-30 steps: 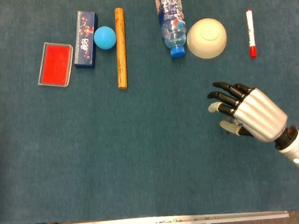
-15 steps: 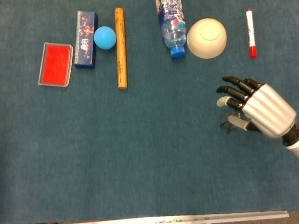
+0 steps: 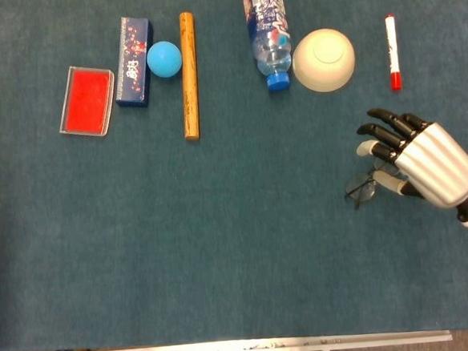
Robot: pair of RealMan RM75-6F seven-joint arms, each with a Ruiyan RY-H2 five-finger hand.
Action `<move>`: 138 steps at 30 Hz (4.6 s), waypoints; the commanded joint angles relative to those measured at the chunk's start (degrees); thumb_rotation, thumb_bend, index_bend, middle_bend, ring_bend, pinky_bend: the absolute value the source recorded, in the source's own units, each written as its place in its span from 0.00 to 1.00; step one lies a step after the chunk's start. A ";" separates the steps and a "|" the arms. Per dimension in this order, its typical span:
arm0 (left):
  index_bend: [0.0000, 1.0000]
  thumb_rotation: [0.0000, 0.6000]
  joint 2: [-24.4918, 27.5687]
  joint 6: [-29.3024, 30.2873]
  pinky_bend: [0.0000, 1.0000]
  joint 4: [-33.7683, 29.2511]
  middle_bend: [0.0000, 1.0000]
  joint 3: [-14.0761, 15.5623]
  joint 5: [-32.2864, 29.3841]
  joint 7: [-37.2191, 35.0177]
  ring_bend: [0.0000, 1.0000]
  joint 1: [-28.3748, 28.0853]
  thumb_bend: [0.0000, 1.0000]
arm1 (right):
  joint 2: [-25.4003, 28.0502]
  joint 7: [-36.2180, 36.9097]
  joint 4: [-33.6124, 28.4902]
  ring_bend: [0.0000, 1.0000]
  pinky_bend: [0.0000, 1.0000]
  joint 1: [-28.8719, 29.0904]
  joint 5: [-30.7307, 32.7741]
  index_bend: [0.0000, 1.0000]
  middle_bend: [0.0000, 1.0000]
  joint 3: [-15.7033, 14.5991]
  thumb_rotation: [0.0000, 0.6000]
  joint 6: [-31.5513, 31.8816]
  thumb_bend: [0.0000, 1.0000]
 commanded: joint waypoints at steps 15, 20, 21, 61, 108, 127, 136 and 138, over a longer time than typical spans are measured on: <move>0.43 1.00 0.08 0.20 0.55 -0.12 0.41 -0.01 0.01 -0.10 0.36 0.08 0.11 | -1.54 1.47 5.31 0.20 0.45 -0.93 2.25 0.44 0.37 -0.22 1.00 -1.75 0.16; 0.43 1.00 0.06 0.19 0.55 -0.13 0.41 0.01 0.04 -0.05 0.36 0.07 0.11 | -2.38 2.14 7.22 0.20 0.45 -1.04 2.97 0.44 0.37 -0.16 1.00 -2.38 0.16; 0.43 1.00 0.06 0.20 0.55 -0.12 0.41 0.02 0.05 -0.04 0.36 0.08 0.11 | -2.55 2.29 7.55 0.20 0.45 -1.07 3.11 0.44 0.37 -0.16 1.00 -2.48 0.16; 0.43 1.00 0.00 -0.21 0.55 -0.06 0.41 0.17 0.06 -0.04 0.36 -0.05 0.11 | -6.96 3.53 15.75 0.20 0.45 -1.40 4.78 0.44 0.37 -0.93 1.00 -4.34 0.16; 0.43 1.00 0.26 0.46 0.55 -0.16 0.41 0.21 0.78 -0.79 0.36 0.09 0.11 | 4.44 -1.48 1.50 0.20 0.45 -3.43 4.90 0.44 0.37 0.33 1.00 3.71 0.16; 0.43 1.00 -0.91 -0.12 0.55 1.24 0.41 0.18 1.91 -1.23 0.36 -0.91 0.11 | 21.10 -11.02 -18.33 0.20 0.45 -17.00 15.46 0.44 0.36 3.24 1.00 13.34 0.16; 0.43 1.00 -1.37 -1.01 0.55 2.03 0.41 -0.46 0.99 -2.29 0.36 -1.59 0.11 | 19.19 -4.48 -15.11 0.20 0.44 -20.23 22.59 0.44 0.36 6.47 1.00 12.36 0.16; 0.43 1.00 -1.48 -1.38 0.55 2.24 0.41 -0.65 0.63 -2.42 0.36 -1.81 0.11 | 19.13 -3.87 -14.73 0.20 0.44 -20.43 22.92 0.44 0.36 6.94 1.00 12.19 0.16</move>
